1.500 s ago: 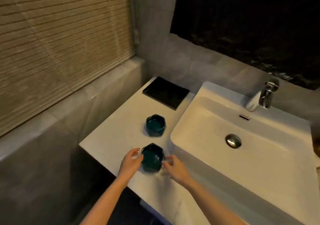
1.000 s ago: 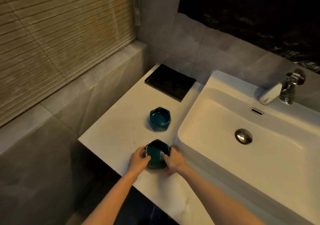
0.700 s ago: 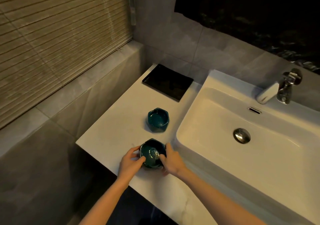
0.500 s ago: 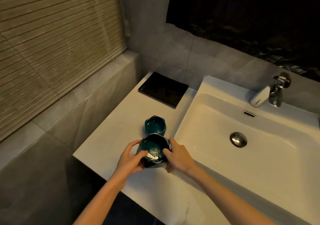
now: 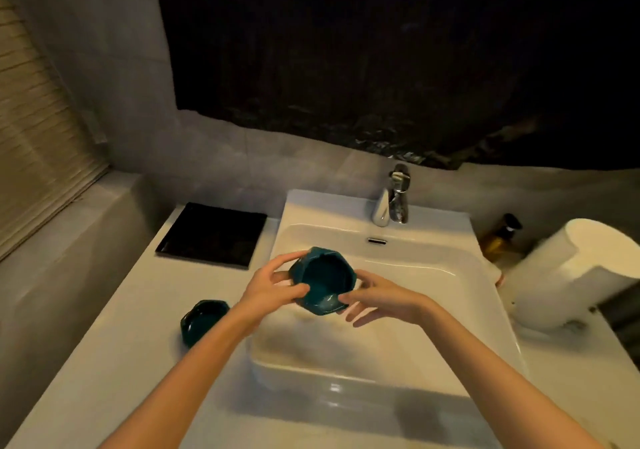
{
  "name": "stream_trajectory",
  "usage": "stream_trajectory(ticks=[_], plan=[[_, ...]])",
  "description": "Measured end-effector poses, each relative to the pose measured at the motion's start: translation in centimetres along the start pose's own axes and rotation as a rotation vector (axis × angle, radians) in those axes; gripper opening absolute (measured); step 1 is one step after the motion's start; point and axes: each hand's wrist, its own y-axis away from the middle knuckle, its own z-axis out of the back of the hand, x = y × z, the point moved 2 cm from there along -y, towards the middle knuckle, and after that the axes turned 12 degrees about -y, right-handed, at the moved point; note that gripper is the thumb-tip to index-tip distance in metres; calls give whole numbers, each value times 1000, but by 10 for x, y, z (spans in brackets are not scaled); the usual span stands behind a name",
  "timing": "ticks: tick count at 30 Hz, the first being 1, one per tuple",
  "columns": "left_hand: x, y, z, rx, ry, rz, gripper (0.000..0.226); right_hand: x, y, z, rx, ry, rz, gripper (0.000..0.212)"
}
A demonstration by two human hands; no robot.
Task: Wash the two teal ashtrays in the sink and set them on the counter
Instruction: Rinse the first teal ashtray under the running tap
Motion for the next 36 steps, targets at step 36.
stream_trajectory(ticks=[36], plan=[[38, -133, -93, -38, -154, -298, 52, -56, -71, 96, -450, 305, 477, 41]])
